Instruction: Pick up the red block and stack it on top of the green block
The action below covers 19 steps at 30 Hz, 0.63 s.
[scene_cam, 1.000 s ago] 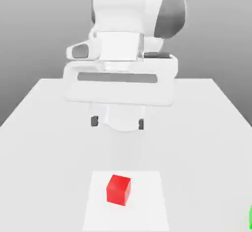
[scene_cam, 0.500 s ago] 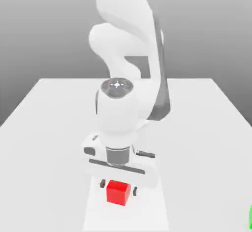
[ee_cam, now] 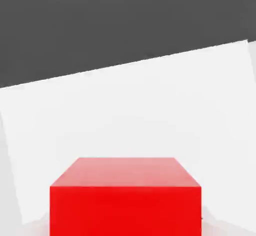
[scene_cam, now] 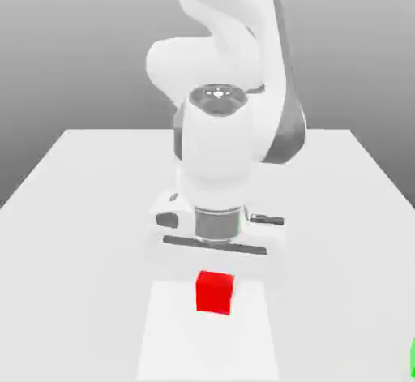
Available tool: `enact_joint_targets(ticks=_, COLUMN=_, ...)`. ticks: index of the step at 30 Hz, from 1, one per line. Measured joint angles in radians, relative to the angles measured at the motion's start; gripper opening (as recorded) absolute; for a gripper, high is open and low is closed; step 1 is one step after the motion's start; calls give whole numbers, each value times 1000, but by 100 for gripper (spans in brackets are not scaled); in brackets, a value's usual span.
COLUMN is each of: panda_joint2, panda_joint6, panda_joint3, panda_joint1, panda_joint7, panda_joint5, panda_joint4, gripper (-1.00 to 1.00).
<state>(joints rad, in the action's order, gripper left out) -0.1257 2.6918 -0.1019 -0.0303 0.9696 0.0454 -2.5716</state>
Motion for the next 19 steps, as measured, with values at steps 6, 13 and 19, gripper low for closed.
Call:
enact_joint_targets(ticks=6, panda_joint2=-113, panda_joint6=-113, panda_joint3=-120, panda_joint1=-115, panda_joint7=-106, panda_joint5=66, panda_joint4=217, gripper=-100)
enact_joint_targets(ticks=13, panda_joint2=-268, panda_joint6=-181, panda_joint3=-209, panda_joint1=-255, panda_joint7=-192, panda_joint5=152, panda_joint4=428, gripper=-100)
enact_joint_targets(ticks=19, panda_joint2=-357, panda_joint6=-109, panda_joint3=-178, panda_joint1=-286, panda_joint7=-167, panda_joint5=196, panda_joint4=442, gripper=100)
